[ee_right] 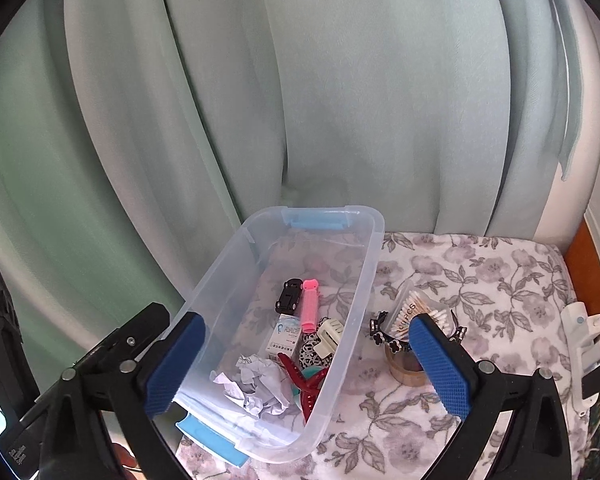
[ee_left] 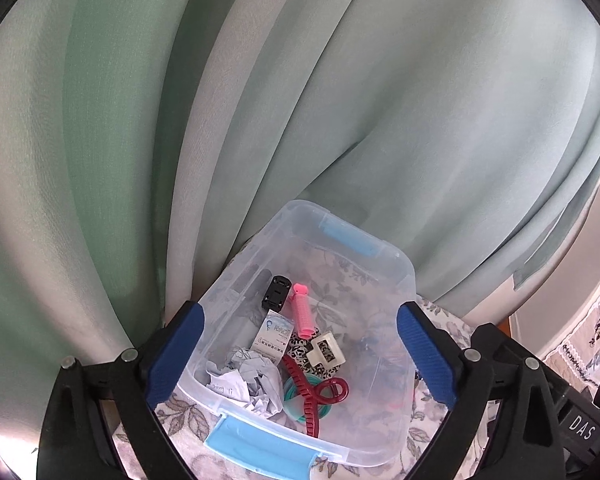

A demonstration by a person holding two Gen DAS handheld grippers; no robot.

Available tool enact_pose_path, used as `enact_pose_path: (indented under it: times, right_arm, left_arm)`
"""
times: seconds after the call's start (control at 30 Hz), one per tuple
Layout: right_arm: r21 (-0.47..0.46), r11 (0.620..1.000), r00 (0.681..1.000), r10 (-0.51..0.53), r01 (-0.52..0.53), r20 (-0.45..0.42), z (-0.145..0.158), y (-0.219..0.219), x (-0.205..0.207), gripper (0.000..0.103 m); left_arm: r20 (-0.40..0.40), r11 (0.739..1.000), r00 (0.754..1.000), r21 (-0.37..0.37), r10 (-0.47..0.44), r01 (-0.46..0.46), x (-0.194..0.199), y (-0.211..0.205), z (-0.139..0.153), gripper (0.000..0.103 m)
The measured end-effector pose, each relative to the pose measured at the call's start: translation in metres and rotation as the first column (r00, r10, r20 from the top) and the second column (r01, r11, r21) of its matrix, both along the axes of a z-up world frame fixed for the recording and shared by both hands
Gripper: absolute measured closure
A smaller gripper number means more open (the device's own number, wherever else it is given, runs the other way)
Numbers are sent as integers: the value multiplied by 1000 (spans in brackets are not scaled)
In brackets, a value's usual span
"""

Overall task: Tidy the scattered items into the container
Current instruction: 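Move both tools back from the box toward the brown tape roll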

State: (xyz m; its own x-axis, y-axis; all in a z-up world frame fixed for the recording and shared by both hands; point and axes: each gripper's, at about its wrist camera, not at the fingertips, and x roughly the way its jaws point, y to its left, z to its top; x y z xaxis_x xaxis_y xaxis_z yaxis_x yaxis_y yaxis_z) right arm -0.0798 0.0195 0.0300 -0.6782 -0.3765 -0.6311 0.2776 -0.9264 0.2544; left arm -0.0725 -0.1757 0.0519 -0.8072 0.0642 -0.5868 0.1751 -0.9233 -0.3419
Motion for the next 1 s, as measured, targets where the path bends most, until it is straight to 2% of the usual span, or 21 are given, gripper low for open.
enact_pose_path:
  times: [0.73, 1.0]
  right_arm:
    - [-96, 993, 986, -84, 71, -141, 48, 77, 68, 0]
    - [-133, 985, 973, -133, 108, -188, 60, 112, 89, 0]
  left_arm:
    - [-150, 991, 987, -123, -60, 41, 55, 79, 65, 4]
    - [-156, 981, 982, -180, -105, 76, 65, 120, 74, 4]
